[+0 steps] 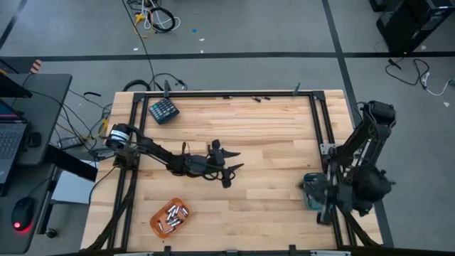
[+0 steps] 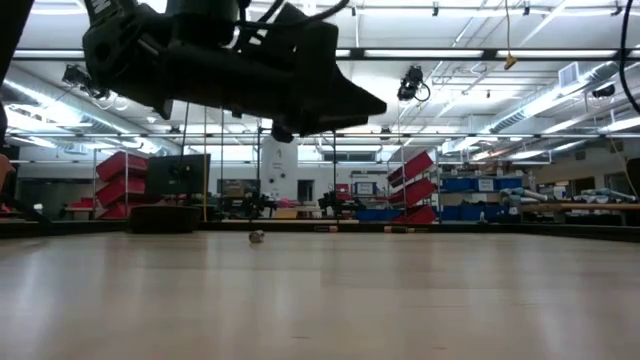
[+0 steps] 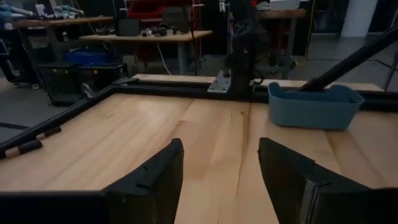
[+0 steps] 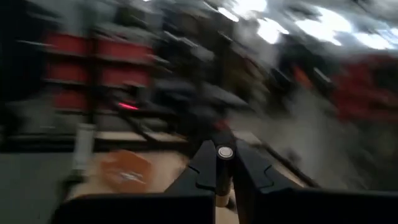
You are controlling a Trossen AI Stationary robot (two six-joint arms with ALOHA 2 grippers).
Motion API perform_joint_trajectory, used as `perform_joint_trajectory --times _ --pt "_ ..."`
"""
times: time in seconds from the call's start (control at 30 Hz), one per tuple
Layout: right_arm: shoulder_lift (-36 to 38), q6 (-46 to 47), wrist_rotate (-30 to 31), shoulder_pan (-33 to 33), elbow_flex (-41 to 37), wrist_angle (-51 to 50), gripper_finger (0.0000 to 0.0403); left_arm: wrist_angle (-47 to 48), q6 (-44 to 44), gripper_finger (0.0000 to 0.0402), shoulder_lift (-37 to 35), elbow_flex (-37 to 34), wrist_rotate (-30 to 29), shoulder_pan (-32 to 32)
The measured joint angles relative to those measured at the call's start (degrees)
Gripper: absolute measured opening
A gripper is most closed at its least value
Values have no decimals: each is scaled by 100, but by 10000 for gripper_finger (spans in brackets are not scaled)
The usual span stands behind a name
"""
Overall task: Sort batteries
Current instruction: Put the black battery into the blue bin
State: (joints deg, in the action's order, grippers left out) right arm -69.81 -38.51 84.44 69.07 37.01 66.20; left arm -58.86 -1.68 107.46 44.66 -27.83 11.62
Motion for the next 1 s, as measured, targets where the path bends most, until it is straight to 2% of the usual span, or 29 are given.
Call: perform_joint_trajectory --times 0.1,0.2,0.3,0.4,0.47,0.6,0.7,0.83,1.0 --pt "-80 39 -1318 -98 -106 -374 18 -6 267 202 -145 0 19 0" --pt "-124 325 -2104 -569 -180 -616 18 3 570 202 -373 0 48 0" --pt "-161 1203 -2889 -1247 -233 -1385 18 38 611 202 -694 0 226 -2" --pt "-51 2627 -3157 -1809 -233 -2667 18 389 687 202 -1035 0 500 0" --pt "152 3741 -3308 -2057 -233 -3868 18 963 630 202 -1308 0 502 1" --pt "821 5871 -3983 -2278 -143 -6194 18 2573 -7 202 -1813 0 81 2" --pt "1305 7506 -4855 -2333 199 -8223 18 3782 -869 202 -2065 0 -96 -2" --pt "1650 9540 -6380 -2351 626 -10493 18 5060 -1801 202 -2121 0 -85 -11" --pt "1730 11637 -7915 -2225 784 -12118 18 6267 -3081 202 -2079 0 -98 -125"
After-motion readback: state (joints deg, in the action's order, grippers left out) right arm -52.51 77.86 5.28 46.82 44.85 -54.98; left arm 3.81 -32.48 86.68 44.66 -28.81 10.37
